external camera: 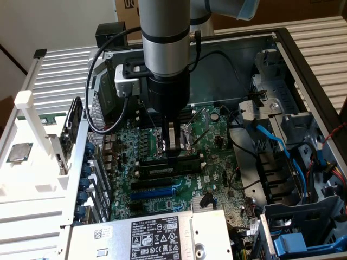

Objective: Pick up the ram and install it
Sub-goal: 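Press down the ram until it locks into place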

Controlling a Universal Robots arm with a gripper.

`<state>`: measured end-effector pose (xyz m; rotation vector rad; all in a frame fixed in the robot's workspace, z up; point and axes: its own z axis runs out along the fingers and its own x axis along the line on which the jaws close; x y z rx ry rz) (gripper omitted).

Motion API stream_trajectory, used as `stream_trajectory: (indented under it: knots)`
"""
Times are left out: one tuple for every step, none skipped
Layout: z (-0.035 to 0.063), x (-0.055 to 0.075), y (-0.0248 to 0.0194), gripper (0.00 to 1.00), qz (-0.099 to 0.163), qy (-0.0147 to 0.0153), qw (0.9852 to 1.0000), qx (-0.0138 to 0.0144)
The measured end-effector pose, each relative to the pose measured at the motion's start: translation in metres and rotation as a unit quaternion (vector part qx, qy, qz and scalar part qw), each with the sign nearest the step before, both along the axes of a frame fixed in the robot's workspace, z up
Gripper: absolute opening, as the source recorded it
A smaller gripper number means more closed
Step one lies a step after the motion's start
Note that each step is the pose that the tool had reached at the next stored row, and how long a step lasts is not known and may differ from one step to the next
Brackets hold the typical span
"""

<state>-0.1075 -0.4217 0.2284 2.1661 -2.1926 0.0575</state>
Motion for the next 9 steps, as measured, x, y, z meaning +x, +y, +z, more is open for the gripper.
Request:
stream_trajectory:
  knots:
    - [-0.0002, 0.0000, 0.0000, 0.10, 0.000, 0.0000, 1.0000, 0.0000]
    - [-0.0003, 0.0000, 0.0000, 0.10, 0.000, 0.0000, 1.0000, 0.0001]
    - [-0.0004, 0.0000, 0.0001, 0.10, 0.000, 0.0000, 1.0000, 0.0001]
    - [-0.0008, 0.0000, 0.0000, 0.10, 0.000, 0.0000, 1.0000, 0.0000]
    - [-0.0011, 0.0000, 0.0000, 0.10, 0.000, 0.0000, 1.0000, 0.0001]
    - [-0.0014, 0.0001, 0.0001, 0.10, 0.000, -0.0002, 1.0000, 0.0004]
    - [-0.0015, 0.0001, 0.0001, 0.10, 0.000, -0.0002, 1.0000, 0.0004]
    - [-0.0015, 0.0001, 0.0001, 0.10, 0.000, -0.0001, 1.0000, 0.0003]
    - [-0.0015, 0.0001, 0.0001, 0.10, 0.000, -0.0001, 1.0000, 0.0001]
